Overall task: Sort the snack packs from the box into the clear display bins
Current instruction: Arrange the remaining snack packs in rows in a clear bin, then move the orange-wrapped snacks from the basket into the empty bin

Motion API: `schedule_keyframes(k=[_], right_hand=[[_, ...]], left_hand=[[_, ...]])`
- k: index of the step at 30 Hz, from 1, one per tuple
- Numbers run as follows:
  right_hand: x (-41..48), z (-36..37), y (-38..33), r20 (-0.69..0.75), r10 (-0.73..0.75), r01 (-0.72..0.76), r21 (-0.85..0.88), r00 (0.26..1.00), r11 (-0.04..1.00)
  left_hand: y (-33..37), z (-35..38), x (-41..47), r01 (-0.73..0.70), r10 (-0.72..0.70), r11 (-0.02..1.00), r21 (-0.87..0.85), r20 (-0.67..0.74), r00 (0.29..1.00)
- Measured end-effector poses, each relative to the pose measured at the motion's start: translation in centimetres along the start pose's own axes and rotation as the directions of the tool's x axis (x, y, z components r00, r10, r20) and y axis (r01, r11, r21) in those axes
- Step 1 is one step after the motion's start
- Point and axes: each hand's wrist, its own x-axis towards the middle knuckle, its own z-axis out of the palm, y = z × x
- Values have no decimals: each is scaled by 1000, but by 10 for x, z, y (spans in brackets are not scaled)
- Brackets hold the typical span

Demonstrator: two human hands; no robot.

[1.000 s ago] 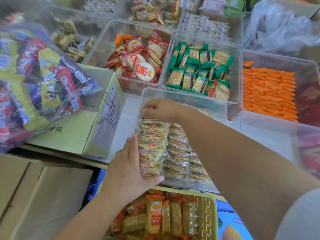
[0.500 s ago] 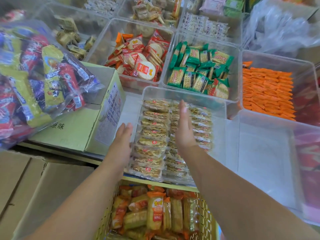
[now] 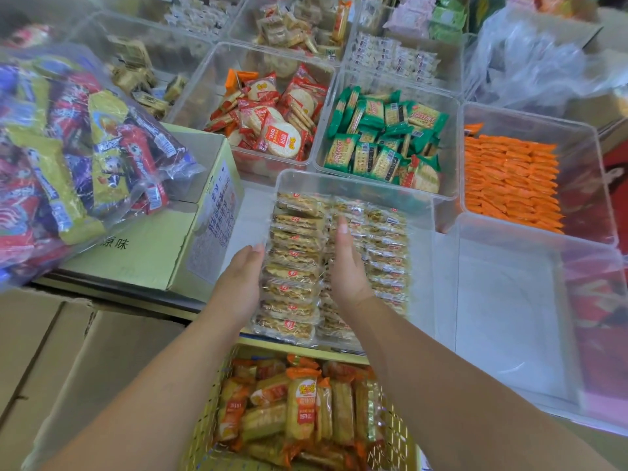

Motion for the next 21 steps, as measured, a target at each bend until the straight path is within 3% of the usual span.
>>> schedule_keyframes(k=[2, 5, 9, 12, 15, 18, 21], right_hand=[[-10, -2, 8, -43, 154, -155, -16, 987, 988], [-26, 9, 20, 8, 300, -299, -48, 954, 953], [-33, 23, 15, 97, 335, -325, -110, 937, 939], [-38, 20, 8, 82, 335, -322, -140, 939, 936], [-52, 0, 4, 13, 171, -165, -211, 985, 964], [-83, -34, 11, -38, -130, 107, -365, 991, 925], [-121, -63, 29, 37, -235, 224, -472, 971, 852]], left_hand=[[-6, -3, -7, -28, 30, 996, 89, -21, 999], [-14, -6, -23, -65, 72, 980, 186, -29, 997], [-13, -5, -30, -61, 66, 978, 201, -15, 998], [-7, -7, -32, -61, 59, 962, 266, 18, 998], [-10, -13, -49, -187, 217, 900, 394, -34, 976], [-31, -24, -84, -416, 489, 825, 382, -113, 865], [-70, -25, -116, -491, 528, 776, 395, 19, 849]])
